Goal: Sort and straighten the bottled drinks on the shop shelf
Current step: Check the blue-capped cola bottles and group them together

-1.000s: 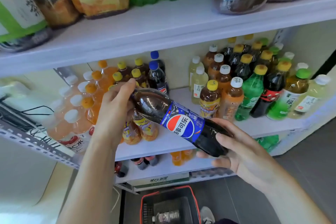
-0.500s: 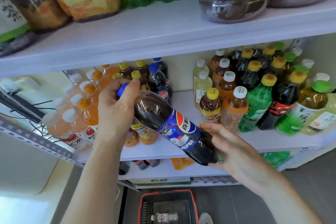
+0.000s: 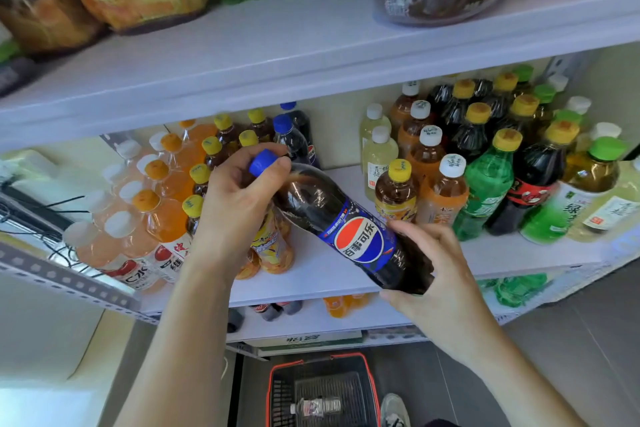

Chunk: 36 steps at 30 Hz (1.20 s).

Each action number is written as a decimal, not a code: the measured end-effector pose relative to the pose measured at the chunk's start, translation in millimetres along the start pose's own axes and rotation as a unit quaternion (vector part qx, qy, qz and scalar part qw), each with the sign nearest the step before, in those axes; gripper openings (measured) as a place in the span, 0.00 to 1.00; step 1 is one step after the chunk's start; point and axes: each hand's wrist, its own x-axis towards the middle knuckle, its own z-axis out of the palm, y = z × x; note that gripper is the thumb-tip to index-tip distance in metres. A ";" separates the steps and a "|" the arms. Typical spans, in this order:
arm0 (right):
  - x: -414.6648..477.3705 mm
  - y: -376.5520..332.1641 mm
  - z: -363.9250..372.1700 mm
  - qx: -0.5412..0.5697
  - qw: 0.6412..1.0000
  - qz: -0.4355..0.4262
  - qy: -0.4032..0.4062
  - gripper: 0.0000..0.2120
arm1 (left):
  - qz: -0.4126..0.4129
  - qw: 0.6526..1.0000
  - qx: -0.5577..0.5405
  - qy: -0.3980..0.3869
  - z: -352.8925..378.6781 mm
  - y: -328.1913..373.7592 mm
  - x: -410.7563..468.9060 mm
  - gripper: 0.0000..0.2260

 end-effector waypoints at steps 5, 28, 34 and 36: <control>-0.9 3.1 0.6 -0.059 0.997 -0.030 0.031 0.45 | 0.008 1.000 -0.010 -0.020 1.4 -0.2 1.2 0.09; 2.7 13.5 5.9 -0.235 0.952 -0.147 0.128 0.40 | -0.039 0.990 0.134 -0.034 -15.5 -5.1 -2.7 0.14; 11.0 16.4 -3.2 0.060 0.998 0.018 -0.008 0.37 | 0.108 0.990 0.089 -0.024 -14.2 3.6 -5.3 0.10; 12.8 14.5 -9.9 0.327 0.924 0.148 -0.131 0.27 | 0.123 0.989 0.077 -0.006 -12.1 5.4 -3.1 0.09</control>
